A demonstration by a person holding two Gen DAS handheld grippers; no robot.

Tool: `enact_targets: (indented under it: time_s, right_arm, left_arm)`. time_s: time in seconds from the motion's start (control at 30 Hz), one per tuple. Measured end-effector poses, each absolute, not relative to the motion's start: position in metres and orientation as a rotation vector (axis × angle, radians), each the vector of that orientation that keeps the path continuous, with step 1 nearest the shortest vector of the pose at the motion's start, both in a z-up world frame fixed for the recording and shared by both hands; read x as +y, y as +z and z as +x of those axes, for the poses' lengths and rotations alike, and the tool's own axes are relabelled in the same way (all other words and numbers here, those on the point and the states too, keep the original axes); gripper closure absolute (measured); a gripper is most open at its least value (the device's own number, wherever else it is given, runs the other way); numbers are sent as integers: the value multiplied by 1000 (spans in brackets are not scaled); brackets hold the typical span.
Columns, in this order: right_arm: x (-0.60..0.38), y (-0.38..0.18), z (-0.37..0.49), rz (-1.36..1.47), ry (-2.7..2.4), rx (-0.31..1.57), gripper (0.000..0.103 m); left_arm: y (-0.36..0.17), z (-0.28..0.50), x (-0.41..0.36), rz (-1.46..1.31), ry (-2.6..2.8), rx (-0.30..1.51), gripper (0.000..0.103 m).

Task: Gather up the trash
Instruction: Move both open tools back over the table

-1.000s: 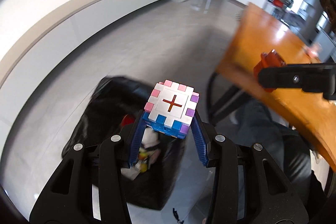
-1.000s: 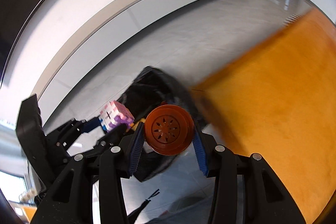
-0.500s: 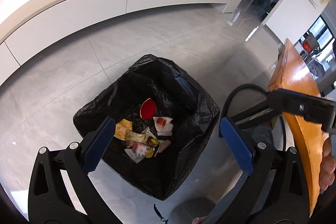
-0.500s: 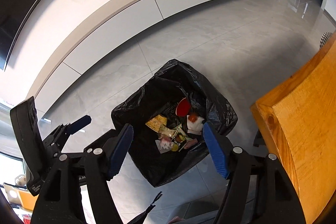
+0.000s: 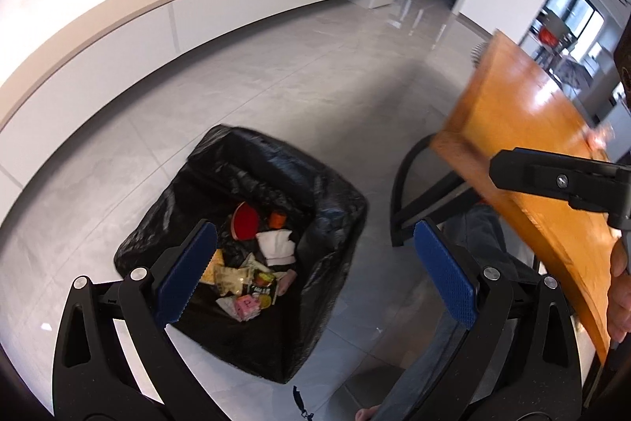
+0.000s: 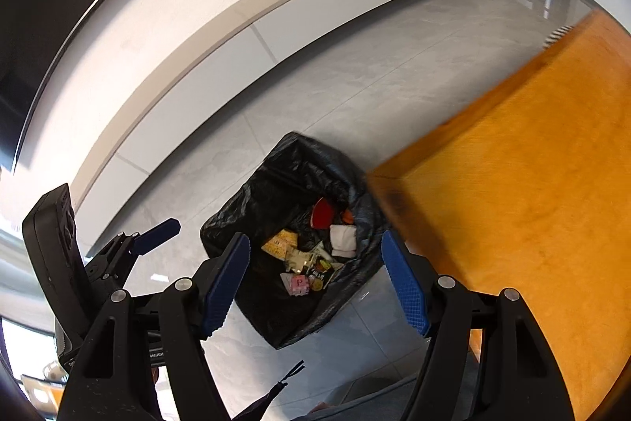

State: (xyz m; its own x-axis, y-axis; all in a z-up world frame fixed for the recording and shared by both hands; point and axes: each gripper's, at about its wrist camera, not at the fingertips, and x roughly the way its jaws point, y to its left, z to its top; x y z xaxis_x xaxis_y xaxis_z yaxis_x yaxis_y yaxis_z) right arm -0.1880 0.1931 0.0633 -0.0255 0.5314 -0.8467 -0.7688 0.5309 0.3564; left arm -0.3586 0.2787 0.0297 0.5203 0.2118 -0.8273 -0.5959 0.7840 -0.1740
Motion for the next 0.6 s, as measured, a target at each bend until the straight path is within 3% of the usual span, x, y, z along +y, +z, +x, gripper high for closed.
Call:
enact_targets:
  time_s: [0.6]
  right_arm:
    - [-10,93,-71,-20,691,1124,29]
  left_arm:
    - [64,-186,138,-242,122,950,6]
